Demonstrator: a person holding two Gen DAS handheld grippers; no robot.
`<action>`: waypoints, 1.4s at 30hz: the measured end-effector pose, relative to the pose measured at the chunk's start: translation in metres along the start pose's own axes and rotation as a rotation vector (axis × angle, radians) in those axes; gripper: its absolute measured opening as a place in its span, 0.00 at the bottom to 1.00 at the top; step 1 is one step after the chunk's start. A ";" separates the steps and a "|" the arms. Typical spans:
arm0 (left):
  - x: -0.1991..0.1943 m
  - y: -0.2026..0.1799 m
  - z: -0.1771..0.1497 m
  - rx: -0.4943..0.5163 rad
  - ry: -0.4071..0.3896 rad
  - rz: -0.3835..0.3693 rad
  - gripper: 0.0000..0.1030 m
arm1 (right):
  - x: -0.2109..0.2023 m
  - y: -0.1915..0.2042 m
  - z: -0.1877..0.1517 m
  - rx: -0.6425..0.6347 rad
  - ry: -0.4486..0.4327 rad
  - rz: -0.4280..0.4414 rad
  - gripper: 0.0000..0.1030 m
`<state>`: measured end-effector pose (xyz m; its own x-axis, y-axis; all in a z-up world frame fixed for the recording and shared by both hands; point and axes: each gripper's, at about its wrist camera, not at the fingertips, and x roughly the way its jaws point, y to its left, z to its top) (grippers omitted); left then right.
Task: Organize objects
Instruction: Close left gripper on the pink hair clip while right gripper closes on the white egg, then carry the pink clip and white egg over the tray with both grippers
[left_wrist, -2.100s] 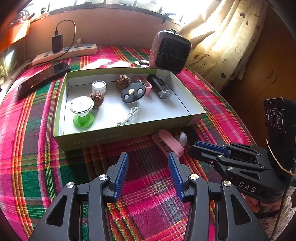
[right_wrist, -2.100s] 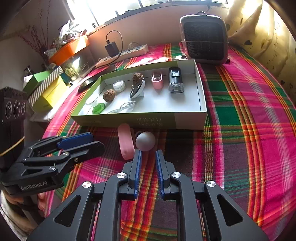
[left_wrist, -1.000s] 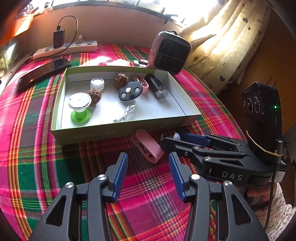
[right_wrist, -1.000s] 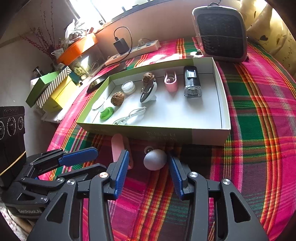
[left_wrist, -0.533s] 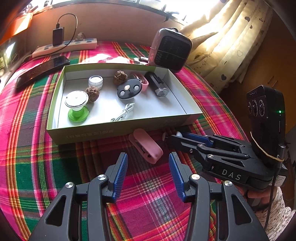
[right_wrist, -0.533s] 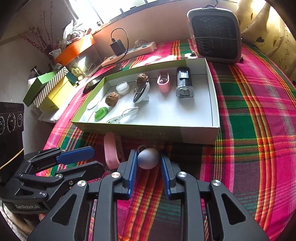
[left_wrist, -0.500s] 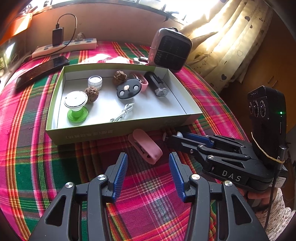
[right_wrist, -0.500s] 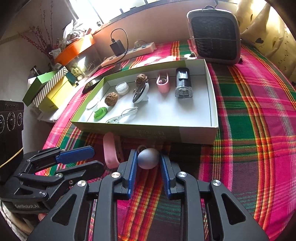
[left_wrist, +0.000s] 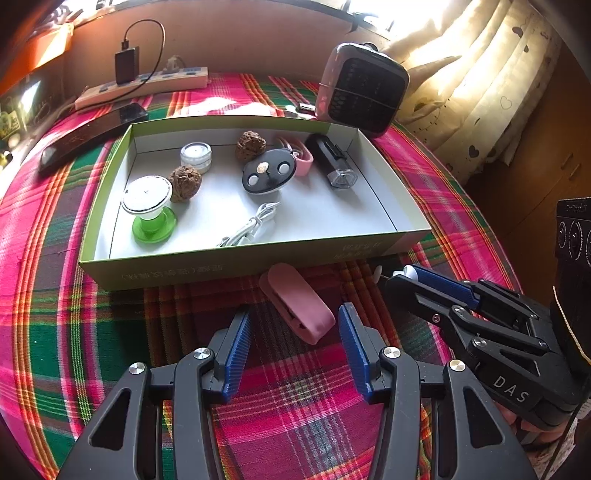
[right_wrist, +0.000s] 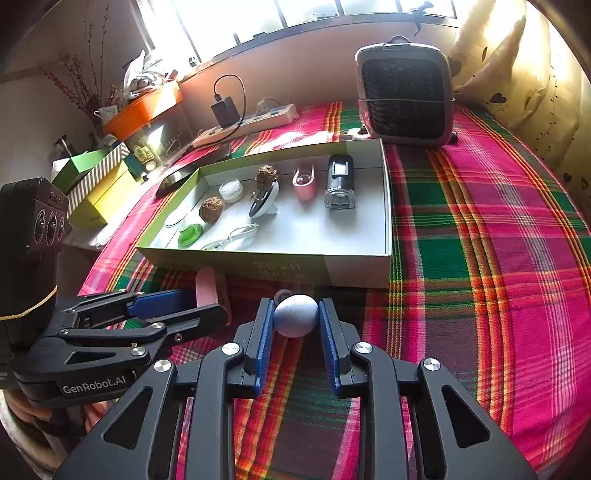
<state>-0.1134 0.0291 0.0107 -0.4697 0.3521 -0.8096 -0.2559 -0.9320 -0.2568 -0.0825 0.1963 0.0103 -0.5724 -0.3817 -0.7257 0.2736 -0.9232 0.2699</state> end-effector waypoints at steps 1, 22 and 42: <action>0.001 -0.001 0.000 0.002 -0.003 0.009 0.45 | 0.000 0.000 0.000 -0.001 0.000 0.000 0.25; 0.000 -0.004 -0.004 0.064 -0.032 0.169 0.35 | 0.002 0.000 -0.003 -0.004 -0.003 0.013 0.25; -0.012 0.009 -0.019 0.024 -0.037 0.093 0.15 | -0.001 0.007 -0.006 -0.013 -0.005 0.008 0.25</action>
<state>-0.0937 0.0149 0.0081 -0.5236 0.2672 -0.8090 -0.2294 -0.9587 -0.1682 -0.0755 0.1909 0.0090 -0.5742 -0.3895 -0.7201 0.2884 -0.9194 0.2673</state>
